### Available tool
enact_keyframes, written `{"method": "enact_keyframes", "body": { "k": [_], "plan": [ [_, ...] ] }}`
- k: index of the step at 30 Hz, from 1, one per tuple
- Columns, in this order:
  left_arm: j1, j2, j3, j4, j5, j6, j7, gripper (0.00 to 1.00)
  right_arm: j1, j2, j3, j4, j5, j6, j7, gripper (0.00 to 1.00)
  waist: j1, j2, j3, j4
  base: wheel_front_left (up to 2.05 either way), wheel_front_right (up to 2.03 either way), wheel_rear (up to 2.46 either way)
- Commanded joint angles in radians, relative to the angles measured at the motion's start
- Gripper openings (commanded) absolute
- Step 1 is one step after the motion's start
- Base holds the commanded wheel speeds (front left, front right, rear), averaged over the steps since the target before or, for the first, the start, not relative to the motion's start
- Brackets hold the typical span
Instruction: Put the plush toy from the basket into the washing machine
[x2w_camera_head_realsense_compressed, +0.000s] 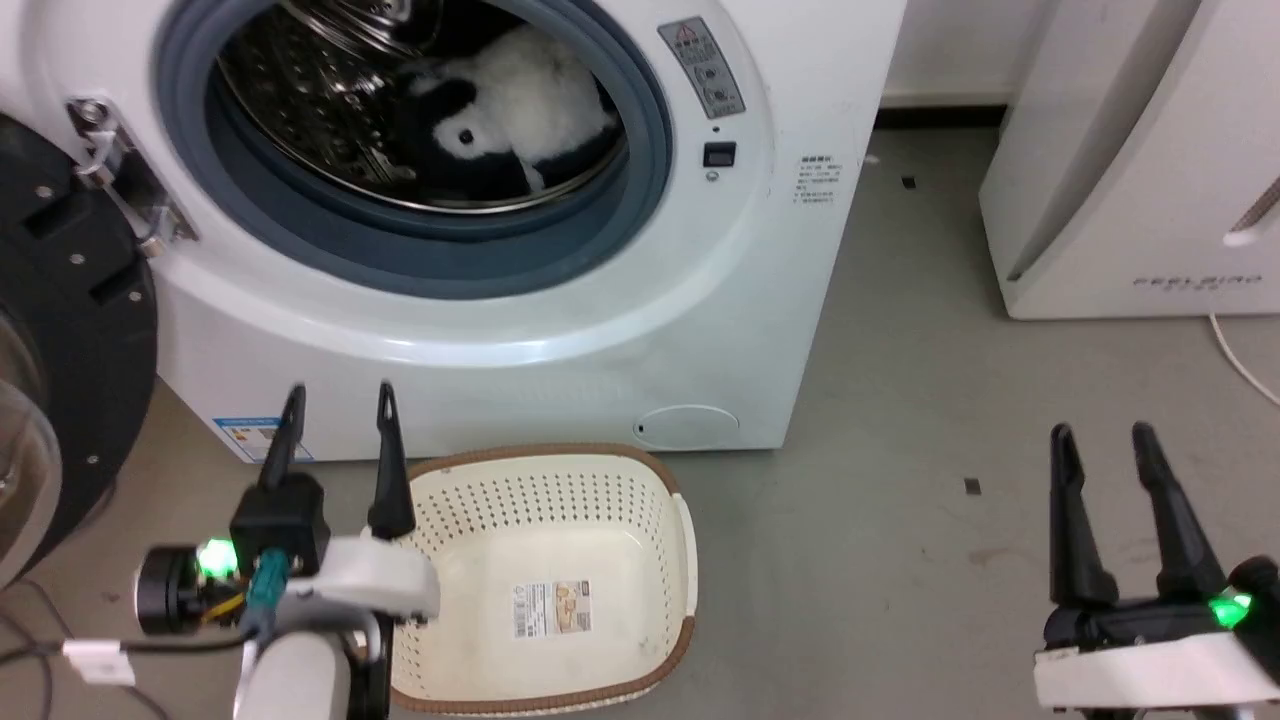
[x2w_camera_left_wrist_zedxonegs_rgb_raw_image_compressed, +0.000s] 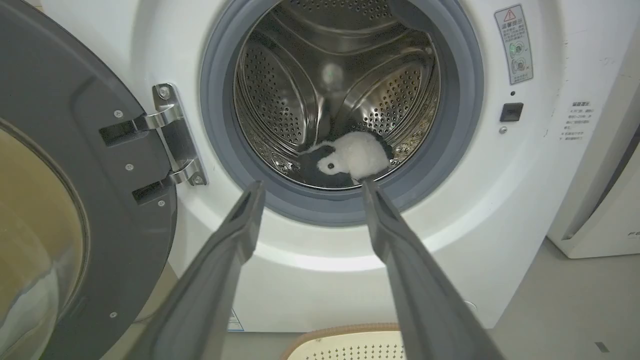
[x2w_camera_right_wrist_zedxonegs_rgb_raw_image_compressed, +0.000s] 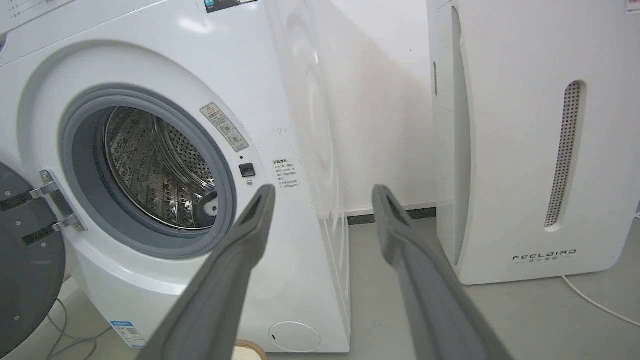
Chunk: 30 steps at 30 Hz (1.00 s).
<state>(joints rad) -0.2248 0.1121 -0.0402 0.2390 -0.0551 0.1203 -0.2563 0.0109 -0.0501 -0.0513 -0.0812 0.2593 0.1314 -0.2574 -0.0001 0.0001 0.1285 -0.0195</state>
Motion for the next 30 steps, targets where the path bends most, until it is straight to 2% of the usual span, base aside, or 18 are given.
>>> {"method": "enact_keyframes", "body": {
  "k": [1,11,12,30],
  "plan": [
    [0.026,-0.003,0.004,-0.015,0.004,-0.002,-0.005,1.0,0.02,0.0,0.005,0.003,-0.01,-0.001,-0.004,1.0,0.0001,-0.0001,-0.02,0.01,0.0,0.0,0.0],
    [0.186,-0.022,0.012,-0.087,0.024,-0.005,-0.005,1.0,0.088,0.0,-0.005,0.025,-0.03,-0.001,-0.004,1.0,0.0001,-0.0001,-0.083,0.031,0.0,0.0,0.0],
    [0.18,-0.021,0.011,-0.081,0.018,-0.007,0.001,0.0,0.076,0.0,-0.004,0.022,-0.023,0.0,0.0,0.0,0.0001,-0.0001,-0.081,0.029,0.0,0.0,0.0],
    [0.186,-0.026,0.014,-0.1,0.022,-0.021,0.033,0.0,0.065,0.0,0.003,0.03,-0.052,0.0,0.032,0.0,0.0001,-0.0001,-0.088,0.028,0.0,0.0,0.0]
  ]
}}
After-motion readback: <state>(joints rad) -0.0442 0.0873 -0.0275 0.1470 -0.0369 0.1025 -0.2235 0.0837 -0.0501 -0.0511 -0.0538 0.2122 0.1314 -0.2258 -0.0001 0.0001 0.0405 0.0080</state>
